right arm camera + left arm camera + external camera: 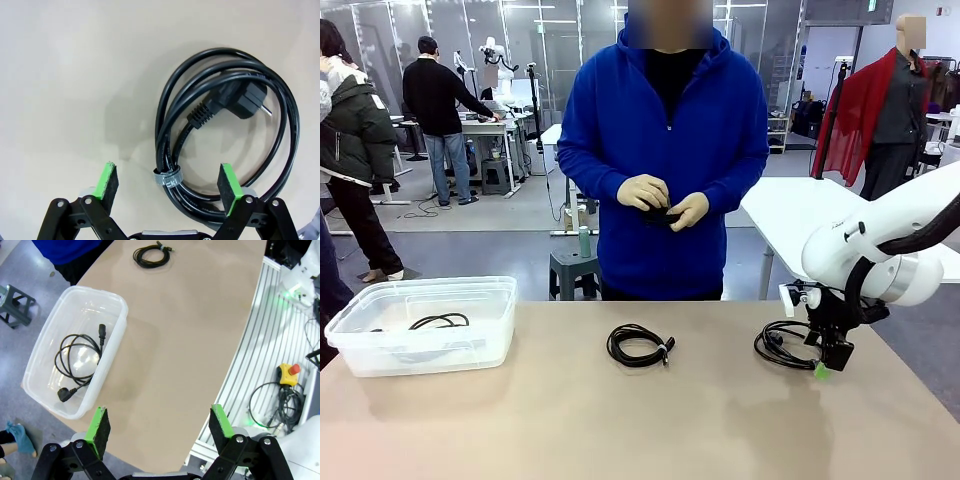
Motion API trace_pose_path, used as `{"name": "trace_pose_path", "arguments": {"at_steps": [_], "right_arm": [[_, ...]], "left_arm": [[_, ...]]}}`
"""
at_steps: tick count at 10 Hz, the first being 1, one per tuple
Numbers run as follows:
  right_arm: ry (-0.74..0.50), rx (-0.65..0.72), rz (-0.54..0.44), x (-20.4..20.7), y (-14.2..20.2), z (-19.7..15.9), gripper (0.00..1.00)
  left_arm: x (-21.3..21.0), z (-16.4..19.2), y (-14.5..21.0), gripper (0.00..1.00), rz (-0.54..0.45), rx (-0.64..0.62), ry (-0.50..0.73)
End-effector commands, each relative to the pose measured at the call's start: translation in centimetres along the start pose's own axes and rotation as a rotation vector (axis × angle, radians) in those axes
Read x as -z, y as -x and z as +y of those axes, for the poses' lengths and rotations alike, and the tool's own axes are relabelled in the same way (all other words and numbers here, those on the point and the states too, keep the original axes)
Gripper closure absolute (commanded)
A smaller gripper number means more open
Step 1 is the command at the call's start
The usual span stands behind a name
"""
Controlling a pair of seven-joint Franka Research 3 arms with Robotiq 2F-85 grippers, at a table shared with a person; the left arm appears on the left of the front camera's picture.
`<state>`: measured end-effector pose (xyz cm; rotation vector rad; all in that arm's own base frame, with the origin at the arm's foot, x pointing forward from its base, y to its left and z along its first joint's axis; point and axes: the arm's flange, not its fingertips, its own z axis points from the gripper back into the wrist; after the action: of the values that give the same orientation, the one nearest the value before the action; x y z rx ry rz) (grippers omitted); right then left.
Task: Organize and store the cables.
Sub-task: Place the Power Cable into the Organizing box.
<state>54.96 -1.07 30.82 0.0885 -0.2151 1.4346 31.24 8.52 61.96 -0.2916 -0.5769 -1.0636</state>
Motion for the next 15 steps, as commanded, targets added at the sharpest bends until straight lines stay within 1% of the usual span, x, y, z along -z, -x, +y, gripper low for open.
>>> {"name": "trace_pose_path", "arguments": {"at_steps": [1,3,6,8,9,13,15], "right_arm": [[0.003,-0.083,-0.019,0.3,0.4,0.8,0.00],[-0.005,-0.107,-0.023,0.3,0.2,0.6,0.00],[-0.034,-0.162,0.003,0.1,-0.3,0.8,0.00],[-0.036,-0.174,0.010,0.3,-0.3,0.9,0.00],[-0.041,-0.169,0.002,0.3,-0.2,0.9,0.00],[-0.034,-0.149,0.067,1.3,0.1,0.6,0.00],[-0.032,-0.134,0.063,1.6,0.4,0.7,0.00]], "left_arm": [[-0.3,0.0,-0.4,0.00,0.005,-0.010,-0.004],[-0.3,0.0,-0.4,0.00,0.005,-0.010,-0.004],[-0.3,0.0,-0.4,0.00,0.005,-0.010,-0.004],[-0.3,0.0,-0.4,0.00,0.005,-0.010,-0.004],[-0.3,0.0,-0.4,0.00,0.005,-0.010,-0.004],[-0.3,0.0,-0.4,0.00,0.005,-0.010,-0.004],[-0.3,0.0,-0.4,0.00,0.005,-0.010,-0.004]]}}
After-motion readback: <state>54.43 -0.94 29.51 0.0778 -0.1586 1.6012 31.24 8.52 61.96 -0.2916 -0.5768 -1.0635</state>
